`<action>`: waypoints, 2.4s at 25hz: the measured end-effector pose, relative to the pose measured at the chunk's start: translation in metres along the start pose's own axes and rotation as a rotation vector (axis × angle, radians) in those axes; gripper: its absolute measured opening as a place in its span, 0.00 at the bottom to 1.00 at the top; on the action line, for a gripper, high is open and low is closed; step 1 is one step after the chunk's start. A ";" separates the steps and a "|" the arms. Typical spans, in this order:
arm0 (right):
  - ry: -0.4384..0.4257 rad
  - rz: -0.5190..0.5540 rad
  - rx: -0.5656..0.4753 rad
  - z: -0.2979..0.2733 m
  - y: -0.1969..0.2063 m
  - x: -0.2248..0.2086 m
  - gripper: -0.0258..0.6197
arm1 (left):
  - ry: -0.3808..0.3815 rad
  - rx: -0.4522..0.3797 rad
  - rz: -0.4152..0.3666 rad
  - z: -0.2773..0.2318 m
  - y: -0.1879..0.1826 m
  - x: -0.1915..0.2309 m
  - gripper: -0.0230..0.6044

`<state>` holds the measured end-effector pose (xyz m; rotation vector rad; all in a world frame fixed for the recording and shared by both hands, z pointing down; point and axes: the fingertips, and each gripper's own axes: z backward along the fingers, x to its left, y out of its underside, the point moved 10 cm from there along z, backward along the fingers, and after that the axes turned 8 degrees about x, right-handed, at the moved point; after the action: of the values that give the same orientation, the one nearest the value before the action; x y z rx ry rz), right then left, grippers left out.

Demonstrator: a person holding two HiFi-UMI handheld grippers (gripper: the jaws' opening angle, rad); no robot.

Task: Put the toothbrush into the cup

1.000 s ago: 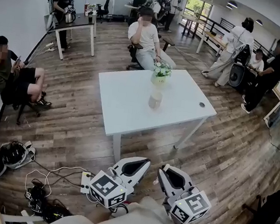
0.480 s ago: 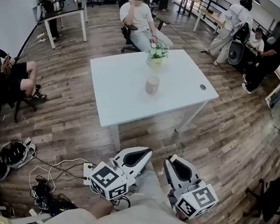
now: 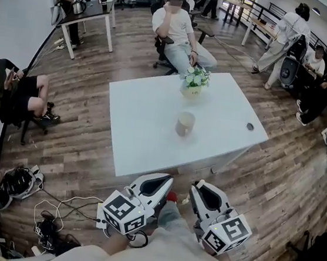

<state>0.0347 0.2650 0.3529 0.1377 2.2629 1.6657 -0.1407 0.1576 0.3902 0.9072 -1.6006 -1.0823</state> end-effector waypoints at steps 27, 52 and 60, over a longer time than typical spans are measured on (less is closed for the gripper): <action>-0.137 -0.006 0.064 -0.150 -0.069 -0.185 0.13 | -0.134 0.041 0.073 -0.156 -0.059 0.133 0.04; -0.121 -0.052 0.078 -0.189 -0.083 -0.194 0.13 | -0.070 0.141 0.068 -0.176 -0.078 0.166 0.05; -0.132 -0.051 0.080 -0.209 -0.087 -0.198 0.13 | -0.090 0.153 0.105 -0.168 -0.073 0.176 0.05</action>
<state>0.1654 -0.0060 0.3664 0.2003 2.2161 1.4962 -0.0193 -0.0660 0.3982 0.8744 -1.8052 -0.9494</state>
